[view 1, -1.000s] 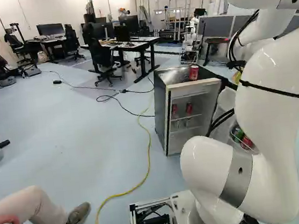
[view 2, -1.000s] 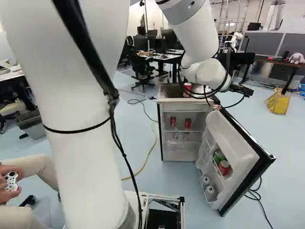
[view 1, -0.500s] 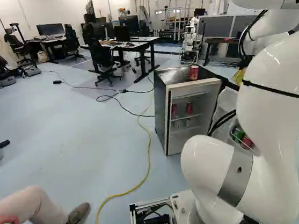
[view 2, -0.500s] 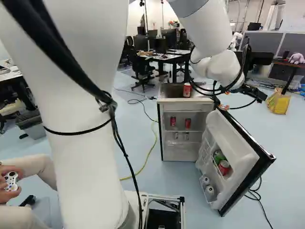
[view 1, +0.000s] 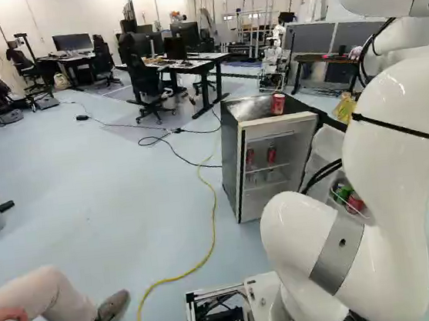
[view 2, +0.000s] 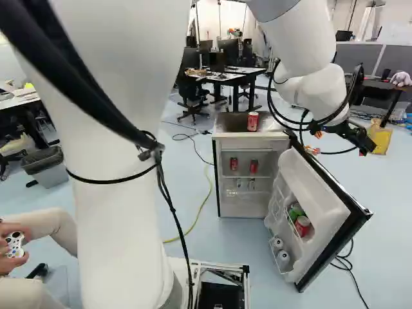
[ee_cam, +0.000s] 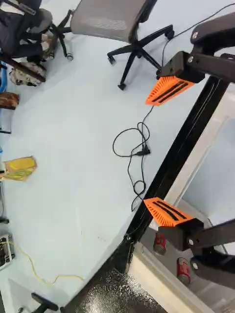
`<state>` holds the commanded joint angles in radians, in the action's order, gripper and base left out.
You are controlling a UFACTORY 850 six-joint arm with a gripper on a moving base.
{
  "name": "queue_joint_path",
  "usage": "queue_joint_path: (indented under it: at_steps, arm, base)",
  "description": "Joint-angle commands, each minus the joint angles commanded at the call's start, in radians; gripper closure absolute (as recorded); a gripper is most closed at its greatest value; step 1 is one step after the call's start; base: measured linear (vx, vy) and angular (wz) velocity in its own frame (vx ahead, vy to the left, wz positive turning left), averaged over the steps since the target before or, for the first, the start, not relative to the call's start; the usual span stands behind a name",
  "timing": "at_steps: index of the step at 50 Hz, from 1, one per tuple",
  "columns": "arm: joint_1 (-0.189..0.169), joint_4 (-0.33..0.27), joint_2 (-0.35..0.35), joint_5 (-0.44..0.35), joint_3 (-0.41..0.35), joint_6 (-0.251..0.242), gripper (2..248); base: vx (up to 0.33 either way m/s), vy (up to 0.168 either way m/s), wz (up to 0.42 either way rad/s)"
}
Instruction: Grab a drink from the fridge
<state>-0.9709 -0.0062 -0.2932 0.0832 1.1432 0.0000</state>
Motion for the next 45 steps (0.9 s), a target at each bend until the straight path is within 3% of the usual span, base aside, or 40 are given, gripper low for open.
queue_joint_path:
  at_steps: [45]
  arm:
    - [-0.136, 0.139, -0.09, 0.288, 0.11, 0.0, 3]
  base:
    - [0.0, 0.0, 0.0]
